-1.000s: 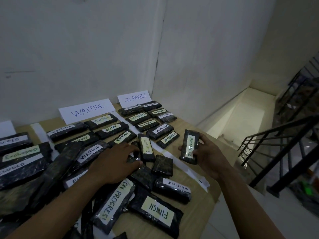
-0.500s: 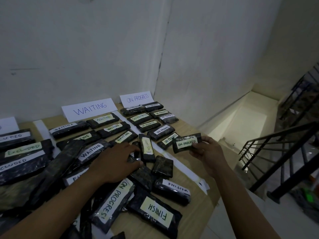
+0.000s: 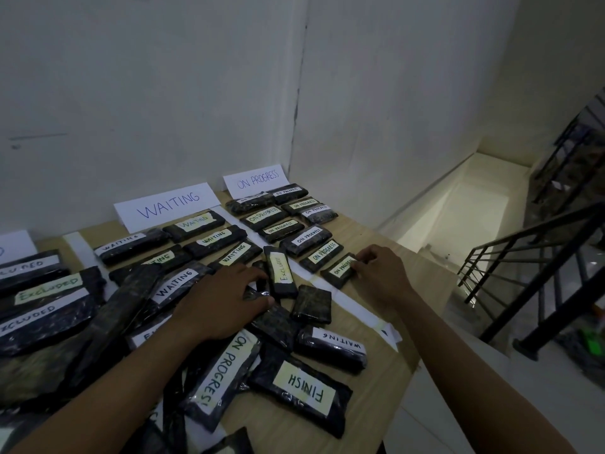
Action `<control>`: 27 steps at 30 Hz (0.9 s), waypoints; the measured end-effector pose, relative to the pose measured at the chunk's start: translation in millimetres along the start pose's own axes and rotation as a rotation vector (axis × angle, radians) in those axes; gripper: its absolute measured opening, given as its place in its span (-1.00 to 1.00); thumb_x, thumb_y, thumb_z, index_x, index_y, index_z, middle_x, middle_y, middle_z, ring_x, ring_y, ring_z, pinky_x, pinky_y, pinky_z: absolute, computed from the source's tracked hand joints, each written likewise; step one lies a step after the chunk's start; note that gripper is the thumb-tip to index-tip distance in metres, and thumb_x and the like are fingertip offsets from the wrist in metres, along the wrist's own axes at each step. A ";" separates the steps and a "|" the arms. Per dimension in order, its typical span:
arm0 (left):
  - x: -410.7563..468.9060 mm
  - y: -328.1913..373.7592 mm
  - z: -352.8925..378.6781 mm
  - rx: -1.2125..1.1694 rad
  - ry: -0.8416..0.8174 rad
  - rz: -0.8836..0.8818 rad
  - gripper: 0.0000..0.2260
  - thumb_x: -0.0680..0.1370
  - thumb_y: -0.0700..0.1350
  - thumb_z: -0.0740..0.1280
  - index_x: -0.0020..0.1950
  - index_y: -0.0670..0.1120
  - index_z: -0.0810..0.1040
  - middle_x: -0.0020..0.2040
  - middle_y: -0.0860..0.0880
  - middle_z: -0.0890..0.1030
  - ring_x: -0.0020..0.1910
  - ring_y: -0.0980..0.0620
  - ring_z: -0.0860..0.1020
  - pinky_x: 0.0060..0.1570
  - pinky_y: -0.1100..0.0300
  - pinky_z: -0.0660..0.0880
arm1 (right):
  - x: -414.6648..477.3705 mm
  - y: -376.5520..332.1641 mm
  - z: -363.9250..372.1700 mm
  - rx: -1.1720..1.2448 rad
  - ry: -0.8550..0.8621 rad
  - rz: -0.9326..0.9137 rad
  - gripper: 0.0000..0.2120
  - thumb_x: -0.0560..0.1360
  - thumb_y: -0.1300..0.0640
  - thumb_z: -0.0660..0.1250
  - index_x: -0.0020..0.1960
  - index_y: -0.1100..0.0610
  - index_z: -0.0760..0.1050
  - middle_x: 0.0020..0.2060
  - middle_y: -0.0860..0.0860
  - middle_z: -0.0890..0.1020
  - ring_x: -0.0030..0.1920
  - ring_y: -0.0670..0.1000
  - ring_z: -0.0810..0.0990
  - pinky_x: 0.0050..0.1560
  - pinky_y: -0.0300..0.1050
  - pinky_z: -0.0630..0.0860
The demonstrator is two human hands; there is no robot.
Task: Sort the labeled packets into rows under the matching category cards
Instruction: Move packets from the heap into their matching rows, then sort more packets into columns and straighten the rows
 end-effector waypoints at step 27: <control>-2.2 1.8 1.2 0.001 0.010 0.004 -0.55 0.52 0.29 0.21 0.37 0.19 0.35 0.34 0.09 0.43 0.24 0.05 0.44 0.20 0.06 0.41 | -116.8 -52.3 4.8 0.287 -0.791 -0.148 -0.76 0.44 0.47 0.30 0.08 0.29 0.45 -0.22 0.09 0.67 -0.21 -0.04 0.65 -0.18 -0.24 0.51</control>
Point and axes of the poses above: each hand's wrist, its own x-axis towards the middle knuckle, its own z-axis out of the palm, y = z × x, the point moved 7 cm from there along x, towards the middle knuckle
